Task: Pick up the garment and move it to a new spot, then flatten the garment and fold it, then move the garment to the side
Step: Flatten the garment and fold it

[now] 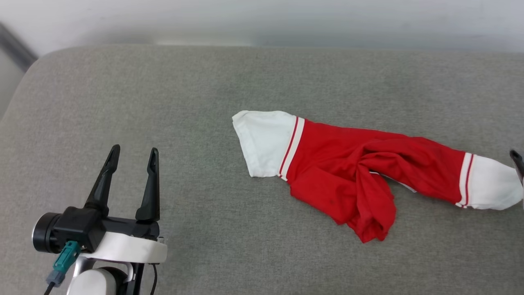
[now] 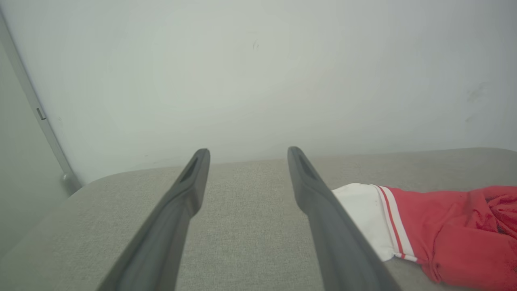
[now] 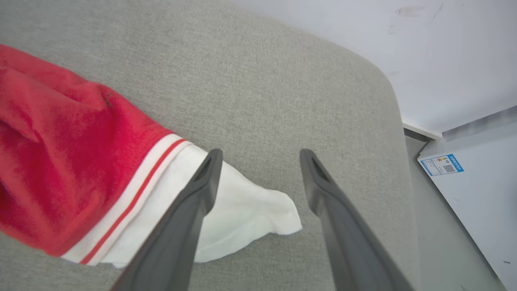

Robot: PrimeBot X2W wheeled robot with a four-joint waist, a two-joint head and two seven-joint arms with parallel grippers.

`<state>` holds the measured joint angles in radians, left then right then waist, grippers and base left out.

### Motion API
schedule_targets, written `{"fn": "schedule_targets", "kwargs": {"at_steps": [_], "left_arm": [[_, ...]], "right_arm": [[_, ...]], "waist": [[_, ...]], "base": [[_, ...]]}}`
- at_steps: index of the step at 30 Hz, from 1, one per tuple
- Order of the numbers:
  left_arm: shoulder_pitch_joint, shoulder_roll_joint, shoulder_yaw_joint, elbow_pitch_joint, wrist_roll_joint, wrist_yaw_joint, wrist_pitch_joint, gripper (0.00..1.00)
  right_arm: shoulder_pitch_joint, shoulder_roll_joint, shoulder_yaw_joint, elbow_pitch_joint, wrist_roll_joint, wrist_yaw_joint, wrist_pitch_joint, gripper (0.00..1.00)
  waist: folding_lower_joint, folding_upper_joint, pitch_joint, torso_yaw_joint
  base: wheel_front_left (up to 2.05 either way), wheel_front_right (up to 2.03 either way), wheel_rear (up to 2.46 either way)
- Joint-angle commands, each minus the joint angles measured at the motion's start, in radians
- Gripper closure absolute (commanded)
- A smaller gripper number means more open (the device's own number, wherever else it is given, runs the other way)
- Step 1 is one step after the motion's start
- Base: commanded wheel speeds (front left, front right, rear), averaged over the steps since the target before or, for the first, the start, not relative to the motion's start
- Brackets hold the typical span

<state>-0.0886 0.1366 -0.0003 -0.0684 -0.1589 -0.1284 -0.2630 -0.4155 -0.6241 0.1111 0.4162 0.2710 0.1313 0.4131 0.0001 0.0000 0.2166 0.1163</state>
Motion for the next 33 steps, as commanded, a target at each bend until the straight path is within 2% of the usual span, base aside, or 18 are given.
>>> {"fn": "schedule_targets", "kwargs": {"at_steps": [1,4,8,13,15,16,20,25,29,33], "left_arm": [[-0.009,0.011,0.002,0.002,-0.009,-0.001,-0.003,0.0],[-0.008,0.026,0.005,0.004,-0.026,-0.002,-0.003,0.0],[-0.016,0.05,-0.001,0.003,-0.058,-0.002,-0.003,0.0],[-0.054,0.126,-0.048,0.003,-0.147,-0.002,0.037,0.0],[-0.092,0.169,-0.08,0.001,-0.203,-0.002,0.096,0.0],[-0.092,0.169,-0.08,0.001,-0.203,-0.002,0.096,0.0],[-0.196,0.263,-0.135,-0.002,-0.356,-0.002,0.255,0.0],[-0.358,0.395,-0.238,0.066,-0.493,-0.002,0.546,0.0],[-0.484,0.455,-0.338,0.136,-0.601,-0.003,0.767,0.0],[-0.598,0.494,-0.409,0.211,-0.651,-0.003,0.913,0.0]], "right_arm": [[-0.003,0.026,-0.022,-0.028,0.01,-0.001,-0.048,0.0],[0.031,0.082,-0.077,-0.09,0.024,-0.001,-0.135,0.0],[0.096,0.187,-0.17,-0.211,0.039,-0.001,-0.249,0.0],[0.192,0.34,-0.263,-0.373,0.045,-0.001,-0.358,0.0],[0.219,0.385,-0.281,-0.428,0.041,-0.001,-0.389,0.0],[0.219,0.385,-0.281,-0.428,0.041,-0.001,-0.389,0.0],[0.256,0.442,-0.307,-0.508,0.023,-0.001,-0.428,0.0],[0.268,0.479,-0.326,-0.559,0.012,-0.001,-0.446,0.0],[0.262,0.494,-0.334,-0.576,0.001,-0.001,-0.453,0.0],[0.249,0.511,-0.344,-0.574,-0.013,-0.001,-0.45,0.0]], "waist": [[-0.0001,0.0,-0.033,-0.031],[-0.0001,0.0,-0.057,-0.058],[-0.0001,0.0,-0.075,-0.092],[-0.0001,0.0,-0.063,-0.136],[-0.0001,0.0,-0.048,-0.152],[-0.0001,0.0,-0.048,-0.152],[-0.0001,0.0,-0.012,-0.182],[-0.0001,0.0,0.036,-0.214],[-0.0001,0.0,0.081,-0.236],[-0.0001,0.0,0.125,-0.261]], "base": [[0.0,0.0,0.0],[0.0,0.0,0.0],[0.0,0.0,0.0],[0.0,0.0,0.0],[0.0,0.0,0.0],[0.0,0.0,0.0],[0.0,0.0,0.0],[0.0,0.0,0.0],[0.0,0.0,0.0],[0.0,0.0,0.0]]}}
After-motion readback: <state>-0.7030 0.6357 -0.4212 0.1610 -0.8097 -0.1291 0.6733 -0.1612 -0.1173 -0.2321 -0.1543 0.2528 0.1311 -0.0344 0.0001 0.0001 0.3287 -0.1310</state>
